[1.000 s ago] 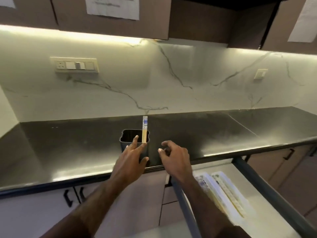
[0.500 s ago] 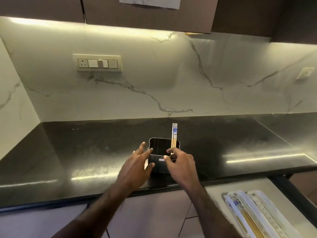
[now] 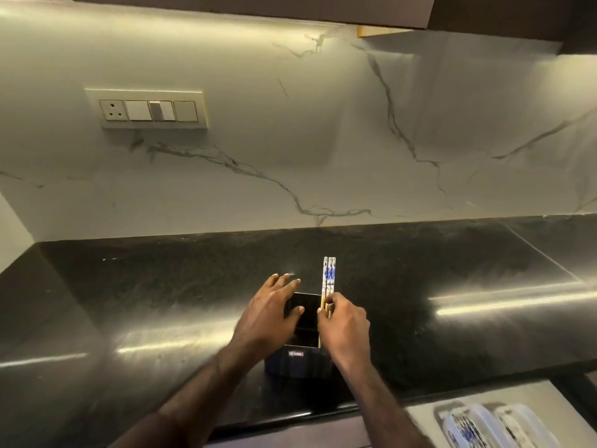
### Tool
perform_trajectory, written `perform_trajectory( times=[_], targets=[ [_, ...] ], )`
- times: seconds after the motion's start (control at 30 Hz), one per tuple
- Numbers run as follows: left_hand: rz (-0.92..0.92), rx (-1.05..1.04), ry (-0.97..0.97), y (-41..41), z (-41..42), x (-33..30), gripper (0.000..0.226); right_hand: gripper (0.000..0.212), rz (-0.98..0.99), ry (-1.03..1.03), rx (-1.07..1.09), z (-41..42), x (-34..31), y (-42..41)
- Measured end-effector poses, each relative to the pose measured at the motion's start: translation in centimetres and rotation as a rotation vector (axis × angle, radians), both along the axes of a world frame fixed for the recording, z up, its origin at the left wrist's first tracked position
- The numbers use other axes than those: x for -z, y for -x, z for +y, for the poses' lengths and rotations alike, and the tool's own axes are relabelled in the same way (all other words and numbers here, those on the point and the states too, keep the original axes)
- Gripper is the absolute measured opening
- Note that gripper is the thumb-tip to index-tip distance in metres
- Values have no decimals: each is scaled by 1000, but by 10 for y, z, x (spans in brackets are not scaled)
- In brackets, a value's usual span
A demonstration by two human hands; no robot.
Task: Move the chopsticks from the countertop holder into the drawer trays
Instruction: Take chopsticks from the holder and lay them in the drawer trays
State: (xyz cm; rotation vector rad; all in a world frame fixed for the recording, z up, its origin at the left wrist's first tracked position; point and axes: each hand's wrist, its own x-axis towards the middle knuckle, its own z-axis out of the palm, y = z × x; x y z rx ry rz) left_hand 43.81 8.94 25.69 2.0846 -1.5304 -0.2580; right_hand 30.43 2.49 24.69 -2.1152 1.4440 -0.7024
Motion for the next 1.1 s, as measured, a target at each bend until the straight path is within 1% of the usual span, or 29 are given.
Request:
perform_trajectory(
  times=[0.1,0.2,0.33,0.47,0.53,0.63,0.67,0.73,0.83,0.93,1.1],
  targets=[
    [49,10,-7,0,-23,6,60,19,12,4,32,-6,6,-2],
    [156,19,-2,-1,-45,9,58,14,25,24,52,-14,10,-6],
    [273,23,11,-7,-69,8,60,16,16,12,75,-20,8,-13],
    [329,45,10,-11,-91,7,63,21,12,7,82,-27,5,-17],
    [407,52,11,-11,-101,8,57,26,13,9,82,-30,4,-18],
    [570,71,19,-10,-110,12,19,26,16,-9,84,-34,4,-18],
    [634,72,14,-11,-112,13,13,24,12,-23,79,-34,4,-18],
    [763,51,4,-13,-112,15,12,21,9,-42,64,-35,5,-18],
    [911,16,8,-14,-113,14,13,23,-2,-33,59,-36,7,-16],
    [999,9,19,-13,-112,10,15,22,-26,-39,57,-39,7,-15],
    [1119,49,97,-12,-107,6,15,15,-47,-59,7,-43,7,-14]
  ],
)
